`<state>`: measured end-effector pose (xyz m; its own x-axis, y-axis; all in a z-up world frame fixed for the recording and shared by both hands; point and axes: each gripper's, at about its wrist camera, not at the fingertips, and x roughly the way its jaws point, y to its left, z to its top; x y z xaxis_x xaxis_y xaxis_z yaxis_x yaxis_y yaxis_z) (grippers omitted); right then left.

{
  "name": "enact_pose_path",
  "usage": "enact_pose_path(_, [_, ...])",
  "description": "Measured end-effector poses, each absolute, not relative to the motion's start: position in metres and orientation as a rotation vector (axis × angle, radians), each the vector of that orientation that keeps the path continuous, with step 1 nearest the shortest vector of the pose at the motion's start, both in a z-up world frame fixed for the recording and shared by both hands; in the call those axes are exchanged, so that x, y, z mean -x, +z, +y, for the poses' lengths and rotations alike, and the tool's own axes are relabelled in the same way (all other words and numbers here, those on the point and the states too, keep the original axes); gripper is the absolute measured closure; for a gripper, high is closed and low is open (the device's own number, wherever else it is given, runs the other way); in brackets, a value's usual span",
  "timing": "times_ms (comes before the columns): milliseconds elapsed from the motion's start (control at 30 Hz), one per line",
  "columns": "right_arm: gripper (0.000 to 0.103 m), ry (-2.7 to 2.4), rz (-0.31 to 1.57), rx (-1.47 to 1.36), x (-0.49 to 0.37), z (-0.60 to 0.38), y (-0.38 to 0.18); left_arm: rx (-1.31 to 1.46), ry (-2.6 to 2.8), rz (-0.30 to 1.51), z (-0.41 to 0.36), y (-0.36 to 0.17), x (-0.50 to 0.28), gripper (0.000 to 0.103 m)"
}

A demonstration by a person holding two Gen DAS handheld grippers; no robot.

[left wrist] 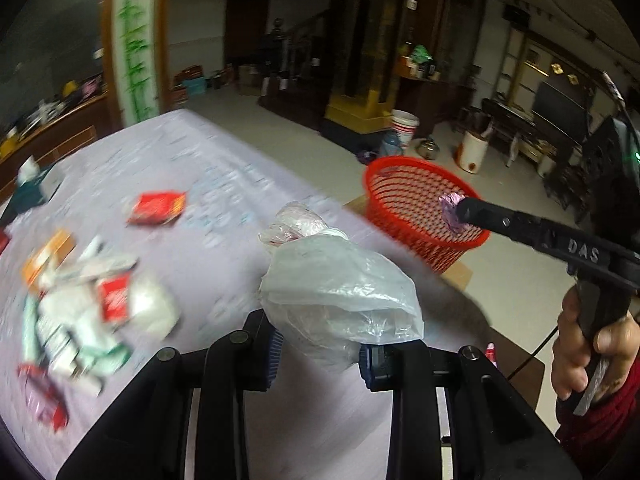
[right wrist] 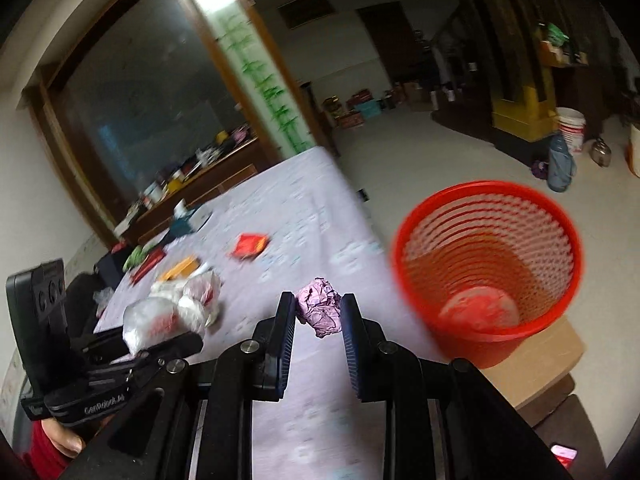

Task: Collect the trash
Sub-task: 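Carry both items to the red wastebasket and open both grippers over it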

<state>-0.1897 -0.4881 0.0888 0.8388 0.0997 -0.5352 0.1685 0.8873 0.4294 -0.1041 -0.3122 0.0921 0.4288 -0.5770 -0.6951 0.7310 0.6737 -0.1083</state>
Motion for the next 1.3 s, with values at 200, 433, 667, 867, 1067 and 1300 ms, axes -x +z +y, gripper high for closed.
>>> enact_pose_path(200, [0.078,-0.155,0.557,-0.555,0.188,-0.557,0.098,-0.238,-0.917,0.777,-0.389,0.100,0.095,0.073])
enact_pose_path(433, [0.076,-0.227,0.586,-0.631,0.168,-0.612,0.090,-0.260,-0.982,0.813,-0.471,0.089,0.078,0.073])
enact_pose_path(667, [0.036,-0.315,0.600,-0.651,0.157,-0.640,0.083,-0.254,-0.983,0.844,-0.509,0.075,0.060,0.039])
enact_pose_path(867, [0.036,-0.333,0.582,-0.626,0.174,-0.630,0.092,-0.236,-0.955,0.806,-0.464,0.088,0.067,0.039])
enact_pose_path(1067, [0.036,-0.266,0.588,-0.590,0.182,-0.574,0.086,-0.222,-0.846,0.711,-0.380,0.114,0.081,0.038])
enact_pose_path(1300, [0.036,-0.059,0.655,-0.512,0.168,-0.466,0.071,-0.169,-0.729,0.692,-0.277,0.121,0.094,0.035])
